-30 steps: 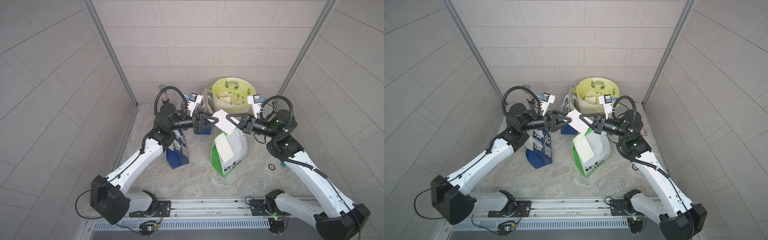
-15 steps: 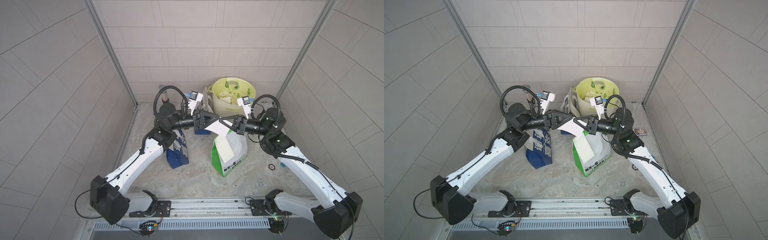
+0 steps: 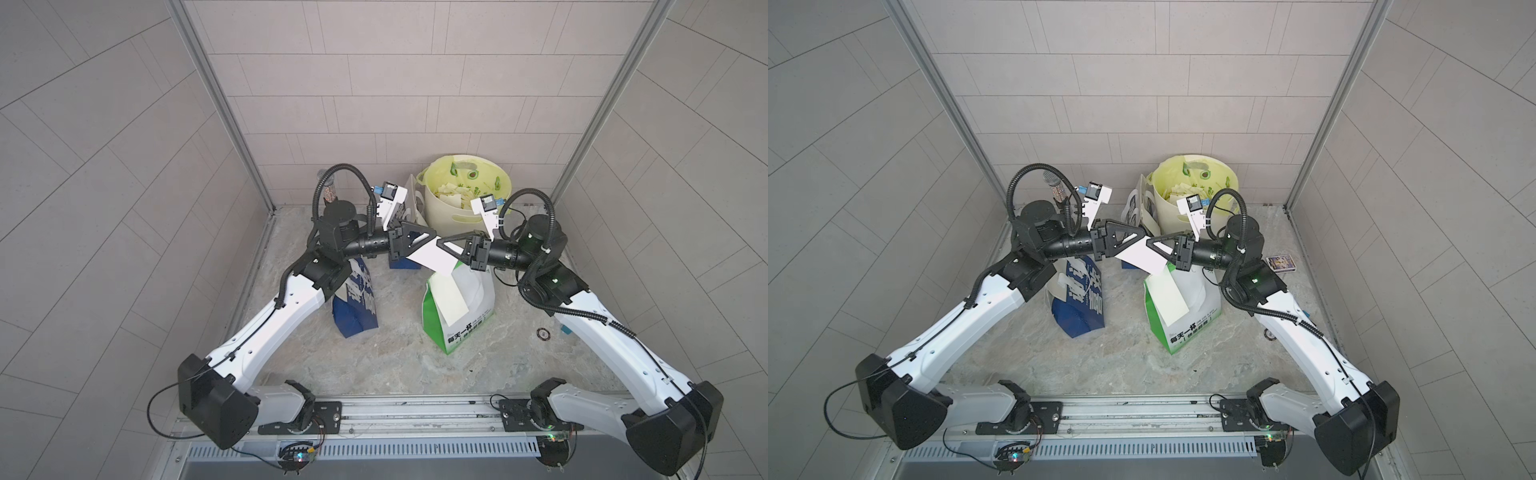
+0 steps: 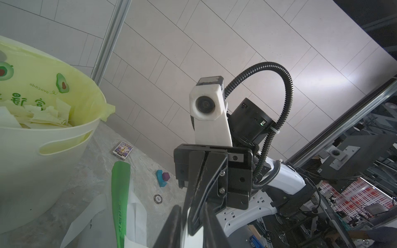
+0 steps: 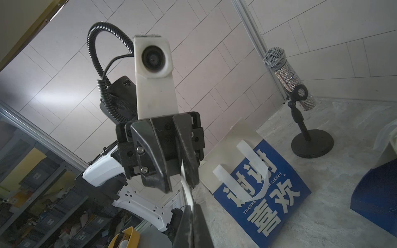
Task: Shred takeout receipts and throw away
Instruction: Shred the takeout receipt, then place the takeout receipt in the trash bin.
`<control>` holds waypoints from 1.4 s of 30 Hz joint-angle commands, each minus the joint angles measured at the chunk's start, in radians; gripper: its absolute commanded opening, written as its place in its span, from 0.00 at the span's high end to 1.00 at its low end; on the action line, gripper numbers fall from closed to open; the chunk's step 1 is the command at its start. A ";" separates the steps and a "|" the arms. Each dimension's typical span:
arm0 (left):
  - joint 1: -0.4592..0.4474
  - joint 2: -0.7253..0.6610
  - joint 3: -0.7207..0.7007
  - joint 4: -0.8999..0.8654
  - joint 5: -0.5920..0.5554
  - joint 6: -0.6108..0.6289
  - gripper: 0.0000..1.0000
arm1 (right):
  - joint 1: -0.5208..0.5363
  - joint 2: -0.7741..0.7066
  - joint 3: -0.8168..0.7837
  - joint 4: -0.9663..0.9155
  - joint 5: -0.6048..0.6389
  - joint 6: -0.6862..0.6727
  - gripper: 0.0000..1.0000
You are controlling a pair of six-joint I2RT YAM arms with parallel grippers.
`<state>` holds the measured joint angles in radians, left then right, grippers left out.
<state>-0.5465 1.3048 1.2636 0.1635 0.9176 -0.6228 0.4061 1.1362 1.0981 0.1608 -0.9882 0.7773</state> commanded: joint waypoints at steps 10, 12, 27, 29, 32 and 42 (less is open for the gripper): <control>-0.009 -0.020 0.028 -0.024 -0.007 0.035 1.00 | 0.008 0.004 0.061 -0.078 0.014 -0.088 1.00; -0.010 -0.023 0.028 -0.025 -0.012 0.031 1.00 | 0.013 0.002 0.095 -0.174 0.055 -0.163 1.00; -0.021 -0.023 0.029 -0.200 -0.311 -0.135 1.00 | 0.168 -0.058 0.315 -0.595 0.445 -0.792 1.00; -0.021 -0.019 0.041 -0.237 -0.332 -0.119 1.00 | 0.186 -0.073 0.313 -0.596 0.479 -0.826 1.00; -0.021 -0.011 0.052 -0.267 -0.355 -0.109 1.00 | 0.203 -0.093 0.312 -0.582 0.507 -0.846 1.00; -0.021 -0.007 0.064 -0.288 -0.407 -0.046 1.00 | 0.187 -0.096 0.286 -0.402 0.593 -0.693 1.00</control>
<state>-0.5697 1.3014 1.2877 -0.1360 0.5278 -0.6971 0.6037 1.0210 1.3849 -0.3050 -0.5041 0.0647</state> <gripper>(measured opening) 0.038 0.047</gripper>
